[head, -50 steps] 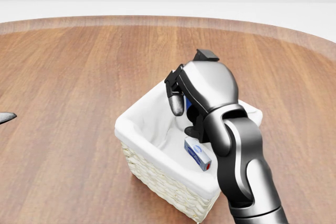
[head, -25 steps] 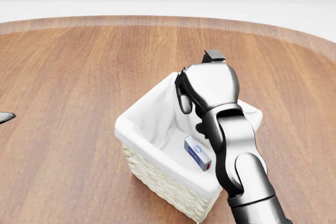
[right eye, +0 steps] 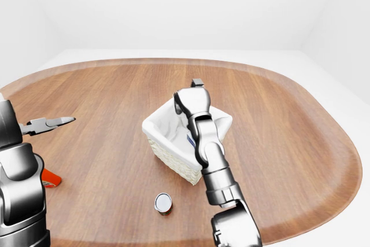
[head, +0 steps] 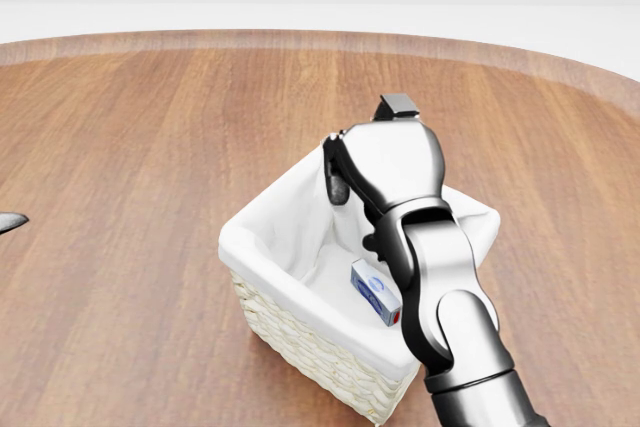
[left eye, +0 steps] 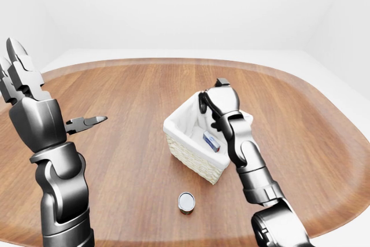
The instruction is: Pick up the alphabet soup and the cream cheese box, and put them in the basket.
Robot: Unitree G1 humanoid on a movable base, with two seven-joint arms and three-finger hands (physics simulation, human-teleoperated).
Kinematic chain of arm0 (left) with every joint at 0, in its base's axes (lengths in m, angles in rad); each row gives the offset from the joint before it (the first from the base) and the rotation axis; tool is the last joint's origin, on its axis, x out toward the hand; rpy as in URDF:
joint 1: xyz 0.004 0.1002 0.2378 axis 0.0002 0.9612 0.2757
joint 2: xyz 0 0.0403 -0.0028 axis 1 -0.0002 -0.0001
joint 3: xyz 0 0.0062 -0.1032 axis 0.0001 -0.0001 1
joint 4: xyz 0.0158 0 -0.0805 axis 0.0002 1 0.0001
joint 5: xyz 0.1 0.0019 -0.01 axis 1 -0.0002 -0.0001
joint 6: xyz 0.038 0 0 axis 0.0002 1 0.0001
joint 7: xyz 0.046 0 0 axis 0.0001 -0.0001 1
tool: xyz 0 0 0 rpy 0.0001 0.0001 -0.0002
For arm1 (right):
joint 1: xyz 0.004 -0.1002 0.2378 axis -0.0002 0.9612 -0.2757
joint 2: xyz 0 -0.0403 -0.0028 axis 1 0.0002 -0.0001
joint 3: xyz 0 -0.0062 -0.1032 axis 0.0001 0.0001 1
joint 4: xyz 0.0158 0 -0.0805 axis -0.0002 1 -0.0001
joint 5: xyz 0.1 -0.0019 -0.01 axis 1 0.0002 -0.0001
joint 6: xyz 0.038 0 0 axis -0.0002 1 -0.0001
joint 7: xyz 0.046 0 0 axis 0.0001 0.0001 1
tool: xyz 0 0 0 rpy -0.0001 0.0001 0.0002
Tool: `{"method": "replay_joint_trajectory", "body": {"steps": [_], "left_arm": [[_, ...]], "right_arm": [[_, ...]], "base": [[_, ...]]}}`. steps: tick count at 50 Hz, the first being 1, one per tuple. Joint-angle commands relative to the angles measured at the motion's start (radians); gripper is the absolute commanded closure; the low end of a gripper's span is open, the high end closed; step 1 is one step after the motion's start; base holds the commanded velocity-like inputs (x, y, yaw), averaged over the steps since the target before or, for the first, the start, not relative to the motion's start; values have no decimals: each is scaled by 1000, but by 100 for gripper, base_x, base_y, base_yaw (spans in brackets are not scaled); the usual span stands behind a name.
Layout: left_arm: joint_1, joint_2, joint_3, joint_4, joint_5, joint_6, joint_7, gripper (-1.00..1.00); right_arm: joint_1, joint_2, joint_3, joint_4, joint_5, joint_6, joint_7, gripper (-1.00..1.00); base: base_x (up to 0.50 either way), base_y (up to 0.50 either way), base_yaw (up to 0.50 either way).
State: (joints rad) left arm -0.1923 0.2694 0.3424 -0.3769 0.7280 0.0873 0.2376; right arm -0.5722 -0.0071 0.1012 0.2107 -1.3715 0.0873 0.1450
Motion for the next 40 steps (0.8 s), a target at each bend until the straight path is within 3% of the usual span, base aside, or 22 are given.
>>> {"method": "replay_joint_trajectory", "body": {"steps": [1, 28, 40], "left_arm": [[0, 1, 1, 2, -2, 0, 2, -100], [1, 1, 3, -4, -6, 0, -1, -100], [-1, 4, 3, 2, -6, 0, 0, -100]], "right_arm": [[-9, 0, -1, 4, 6, 0, -12, -100], [-43, -11, -20, -127, -6, 0, 70, -100], [-115, -13, -42, -177, 55, 0, -30, -100]], "base": [[0, 0, 0], [0, 0, 0], [0, 0, 0]]}}
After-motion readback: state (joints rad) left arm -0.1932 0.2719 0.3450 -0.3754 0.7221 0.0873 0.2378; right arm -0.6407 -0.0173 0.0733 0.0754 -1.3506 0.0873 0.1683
